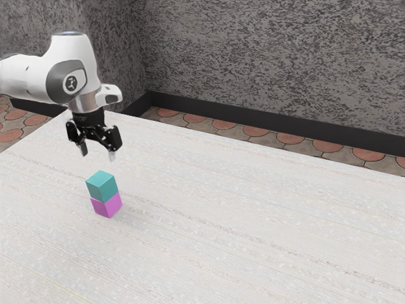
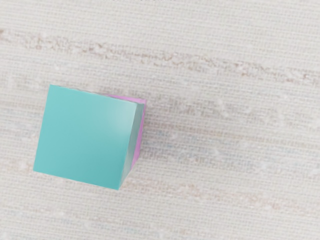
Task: Pick up the blue block with one arm, and put the blue block on the table with one arm
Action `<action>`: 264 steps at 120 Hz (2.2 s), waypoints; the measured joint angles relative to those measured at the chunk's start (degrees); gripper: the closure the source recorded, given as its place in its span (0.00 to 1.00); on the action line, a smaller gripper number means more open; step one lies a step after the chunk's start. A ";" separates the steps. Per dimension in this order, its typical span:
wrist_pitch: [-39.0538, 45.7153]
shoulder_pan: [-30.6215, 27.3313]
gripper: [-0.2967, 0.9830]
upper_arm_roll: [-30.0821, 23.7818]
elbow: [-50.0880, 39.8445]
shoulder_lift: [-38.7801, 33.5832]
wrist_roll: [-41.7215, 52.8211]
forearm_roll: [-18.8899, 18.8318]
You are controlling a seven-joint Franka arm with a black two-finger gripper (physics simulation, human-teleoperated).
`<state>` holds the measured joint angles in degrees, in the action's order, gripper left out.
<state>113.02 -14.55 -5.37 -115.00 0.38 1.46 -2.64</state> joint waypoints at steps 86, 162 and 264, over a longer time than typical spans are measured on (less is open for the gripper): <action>13.53 -3.79 0.23 0.11 -9.83 -1.54 9.19 -2.11; 16.28 -4.86 0.23 0.27 -8.07 5.87 12.89 -2.40; 16.79 -4.85 0.44 0.27 -3.69 11.76 14.51 -2.29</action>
<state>129.81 -19.40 -5.10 -118.69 12.14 15.97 -4.93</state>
